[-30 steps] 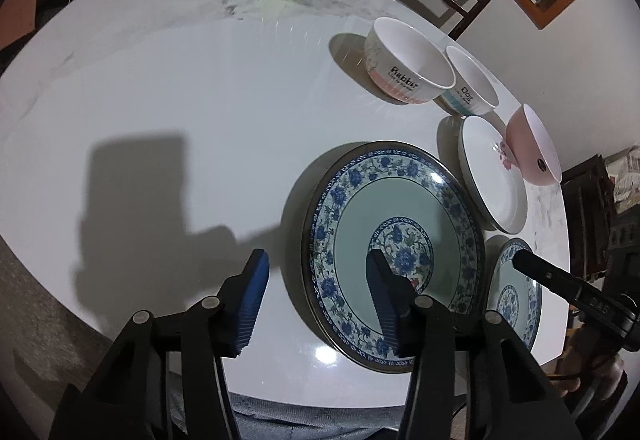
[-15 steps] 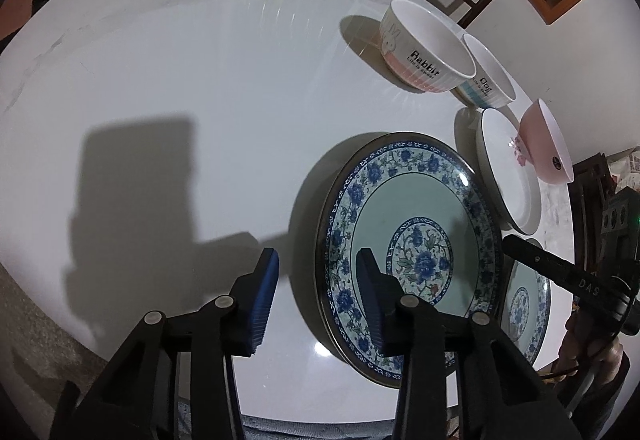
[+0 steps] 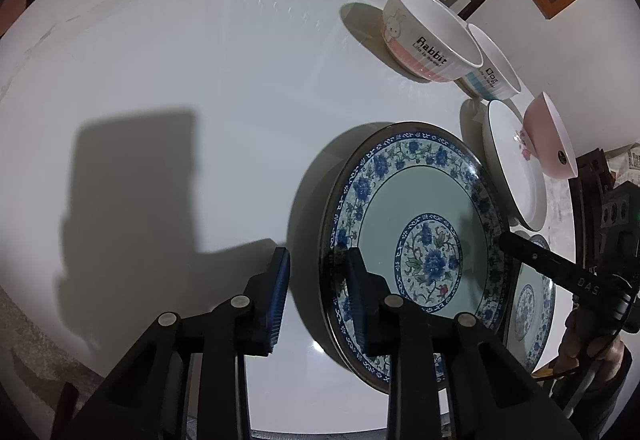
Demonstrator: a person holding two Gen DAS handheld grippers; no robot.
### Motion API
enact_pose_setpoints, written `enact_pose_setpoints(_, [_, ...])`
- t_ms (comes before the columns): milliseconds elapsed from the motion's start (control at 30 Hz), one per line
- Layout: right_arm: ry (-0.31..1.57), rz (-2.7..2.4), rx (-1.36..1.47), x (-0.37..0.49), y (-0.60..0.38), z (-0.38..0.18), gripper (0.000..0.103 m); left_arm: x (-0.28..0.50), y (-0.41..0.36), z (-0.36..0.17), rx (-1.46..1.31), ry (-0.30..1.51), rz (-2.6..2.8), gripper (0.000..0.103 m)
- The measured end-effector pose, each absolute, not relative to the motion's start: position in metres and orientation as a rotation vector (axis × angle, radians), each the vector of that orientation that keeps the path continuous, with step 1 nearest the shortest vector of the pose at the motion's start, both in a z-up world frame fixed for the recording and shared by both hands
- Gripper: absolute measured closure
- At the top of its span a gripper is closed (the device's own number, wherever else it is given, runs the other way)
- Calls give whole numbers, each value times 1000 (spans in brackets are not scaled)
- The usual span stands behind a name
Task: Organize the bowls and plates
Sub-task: 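Lower the left gripper to the rim of the first blue-and-white plate and grasp it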
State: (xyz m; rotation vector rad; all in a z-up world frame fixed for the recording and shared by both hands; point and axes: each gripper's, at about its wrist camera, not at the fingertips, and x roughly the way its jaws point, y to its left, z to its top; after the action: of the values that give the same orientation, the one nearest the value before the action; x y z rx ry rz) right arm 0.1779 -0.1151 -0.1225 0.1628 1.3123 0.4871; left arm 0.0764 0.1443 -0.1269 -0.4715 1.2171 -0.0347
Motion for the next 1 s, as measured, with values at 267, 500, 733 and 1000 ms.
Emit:
enact_pose_setpoints(267, [1309, 442, 157, 170, -114, -124, 89, 78, 140, -125, -454, 1205, -48, 90])
enact_pose_setpoints(500, [1298, 436, 181, 160, -104, -115, 89, 74, 149, -116, -439, 1179, -38, 90])
enact_pose_setpoints(733, [1285, 442, 187, 155, -81, -111, 89, 74, 168, -106, -412, 1149, -2, 90])
enact_pose_setpoints(1000, [1268, 438, 193, 152, -59, -118, 89, 80, 190, -106, -386, 1138, 35, 89])
